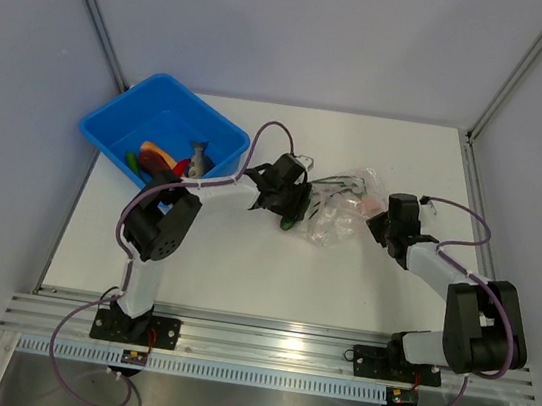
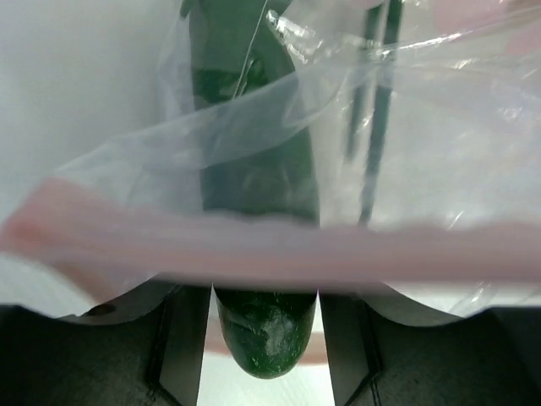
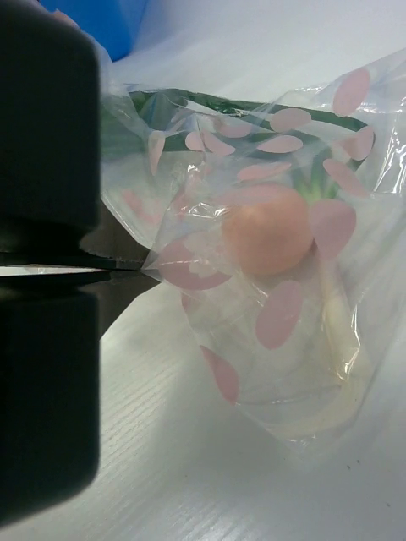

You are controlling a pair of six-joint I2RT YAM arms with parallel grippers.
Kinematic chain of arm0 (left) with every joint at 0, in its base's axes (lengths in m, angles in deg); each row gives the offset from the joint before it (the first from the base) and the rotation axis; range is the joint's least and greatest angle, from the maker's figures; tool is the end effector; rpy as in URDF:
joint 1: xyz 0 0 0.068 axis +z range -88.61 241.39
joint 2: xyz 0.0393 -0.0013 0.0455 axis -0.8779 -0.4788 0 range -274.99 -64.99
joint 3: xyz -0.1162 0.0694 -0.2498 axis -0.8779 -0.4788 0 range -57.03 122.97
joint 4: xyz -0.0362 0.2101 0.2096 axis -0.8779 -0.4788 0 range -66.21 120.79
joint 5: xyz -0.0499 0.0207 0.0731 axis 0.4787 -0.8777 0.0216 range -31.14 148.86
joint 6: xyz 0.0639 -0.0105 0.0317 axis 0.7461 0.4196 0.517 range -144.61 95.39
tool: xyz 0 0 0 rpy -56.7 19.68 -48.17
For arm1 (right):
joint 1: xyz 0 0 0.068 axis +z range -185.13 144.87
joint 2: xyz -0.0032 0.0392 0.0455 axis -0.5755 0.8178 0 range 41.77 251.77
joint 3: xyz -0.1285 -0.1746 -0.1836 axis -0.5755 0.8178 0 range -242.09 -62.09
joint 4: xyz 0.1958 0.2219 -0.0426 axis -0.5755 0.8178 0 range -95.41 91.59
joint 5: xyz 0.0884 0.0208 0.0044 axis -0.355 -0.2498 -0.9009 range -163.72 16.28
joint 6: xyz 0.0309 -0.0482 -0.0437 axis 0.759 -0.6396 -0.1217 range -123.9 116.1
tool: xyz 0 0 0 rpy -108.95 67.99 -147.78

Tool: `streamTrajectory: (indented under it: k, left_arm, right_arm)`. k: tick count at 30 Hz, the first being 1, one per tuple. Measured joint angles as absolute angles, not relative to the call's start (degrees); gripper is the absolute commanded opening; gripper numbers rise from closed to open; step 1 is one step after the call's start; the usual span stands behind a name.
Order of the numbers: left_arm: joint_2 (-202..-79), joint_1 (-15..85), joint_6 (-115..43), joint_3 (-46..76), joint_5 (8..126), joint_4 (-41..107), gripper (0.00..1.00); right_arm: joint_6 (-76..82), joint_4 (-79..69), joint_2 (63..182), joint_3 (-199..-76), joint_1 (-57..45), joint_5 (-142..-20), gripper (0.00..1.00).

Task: Open the zip-top bag and remove the fake food
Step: Pick up the fake fruit from the zipper food storage bag.

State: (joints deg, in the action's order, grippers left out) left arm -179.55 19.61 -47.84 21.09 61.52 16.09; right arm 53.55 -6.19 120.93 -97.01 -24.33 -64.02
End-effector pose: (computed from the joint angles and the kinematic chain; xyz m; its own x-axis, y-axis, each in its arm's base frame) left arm 0.3584 -0.3239 0.1393 -0.8046 0.1906 -0.5624 0.4026 0.8713 -0.2806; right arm 0.3068 0.0483 0.1373 -0.4181 0.7661 -0.4882 0.5347 0.6420 0.5495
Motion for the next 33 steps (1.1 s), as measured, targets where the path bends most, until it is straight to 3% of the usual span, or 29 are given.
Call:
streamTrajectory:
  k: [17,33]
  left_arm:
    - [-172.6,20.2,-46.8,18.3,61.4,11.7,0.36]
    - [-168.1,20.3,-41.9,20.2,66.6,-2.1,0.33]
  right_arm:
    - [53.5,-5.6,120.6,-97.0,-24.3,-61.5,0.00]
    - [53.5,-3.8,120.6,-97.0,-24.3,-60.8,0.00]
